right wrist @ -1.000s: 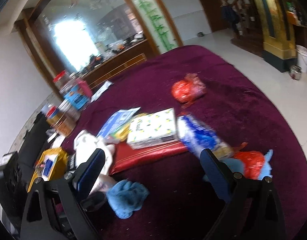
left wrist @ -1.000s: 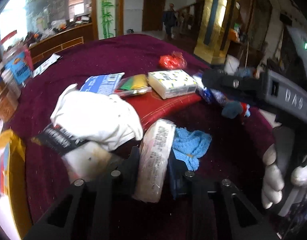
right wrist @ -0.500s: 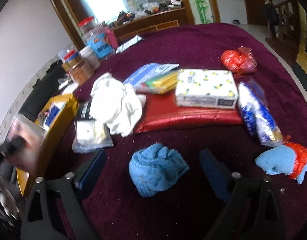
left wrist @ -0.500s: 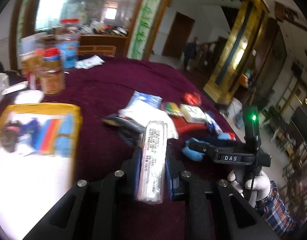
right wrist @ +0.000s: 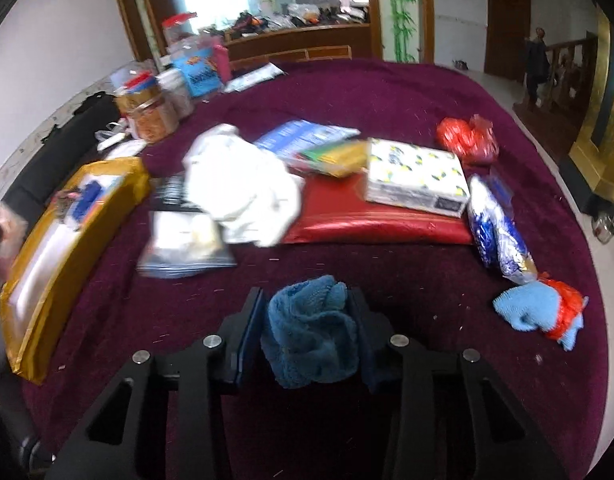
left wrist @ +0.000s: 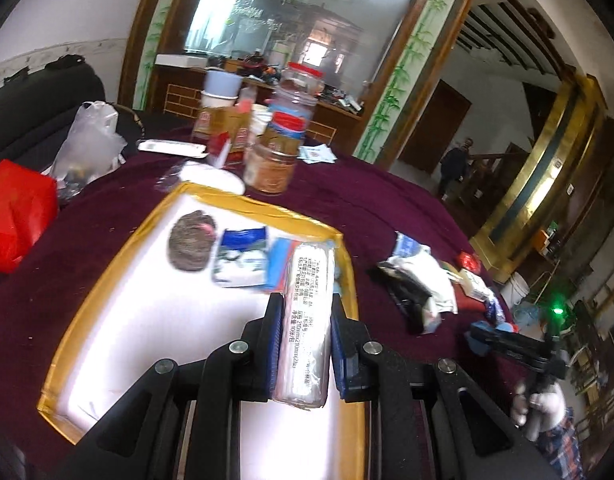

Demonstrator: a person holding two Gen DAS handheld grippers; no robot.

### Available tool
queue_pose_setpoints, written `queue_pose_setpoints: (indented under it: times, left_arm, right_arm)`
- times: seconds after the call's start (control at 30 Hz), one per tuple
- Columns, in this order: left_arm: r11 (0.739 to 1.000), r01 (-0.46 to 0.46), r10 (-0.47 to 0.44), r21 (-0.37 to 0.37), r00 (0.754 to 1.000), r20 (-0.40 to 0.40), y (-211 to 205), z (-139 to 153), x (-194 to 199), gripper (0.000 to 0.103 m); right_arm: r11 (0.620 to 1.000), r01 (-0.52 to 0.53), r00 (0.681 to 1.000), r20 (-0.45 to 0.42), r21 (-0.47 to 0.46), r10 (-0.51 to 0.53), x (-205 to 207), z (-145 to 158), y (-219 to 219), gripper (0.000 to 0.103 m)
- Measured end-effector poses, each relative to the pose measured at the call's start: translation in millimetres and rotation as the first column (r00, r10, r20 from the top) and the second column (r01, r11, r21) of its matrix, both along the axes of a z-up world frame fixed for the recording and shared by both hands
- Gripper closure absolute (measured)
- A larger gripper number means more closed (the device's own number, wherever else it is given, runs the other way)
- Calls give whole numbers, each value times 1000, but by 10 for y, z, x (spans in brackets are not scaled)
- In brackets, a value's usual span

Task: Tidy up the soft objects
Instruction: 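Place the roll package in the tray with the left tool while right tool lifts cloth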

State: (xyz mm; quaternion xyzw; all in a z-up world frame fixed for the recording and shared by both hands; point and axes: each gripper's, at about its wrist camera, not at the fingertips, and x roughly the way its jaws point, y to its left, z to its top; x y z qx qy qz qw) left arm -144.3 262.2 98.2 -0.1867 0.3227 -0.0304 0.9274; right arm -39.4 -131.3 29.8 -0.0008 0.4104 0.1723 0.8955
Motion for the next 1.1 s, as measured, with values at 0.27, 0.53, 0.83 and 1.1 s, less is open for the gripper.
queue_pose_setpoints:
  times: [0.27,0.53,0.83,1.1]
  left_arm:
    - [999,36,-41,-35,988,-147,165,-299,446,82]
    - [997,23,-40,-71,966,-256,181,-596,830,73]
    - [987,-57,30,-152,984,-176,464,-443,587,43]
    - [955,-215,217,-206,976,-10,985,-145,-177,33]
  right_arm:
    - [984,-177,983,48,28,175,-248,580,678,63]
    - [931,-361,932,-10,50,362,-252,584,1770,63]
    - [905,-426,904,-43,10,426,-269,471,2424,63]
    - [856,-516,853,-62,43,518,-274,601,3026,62]
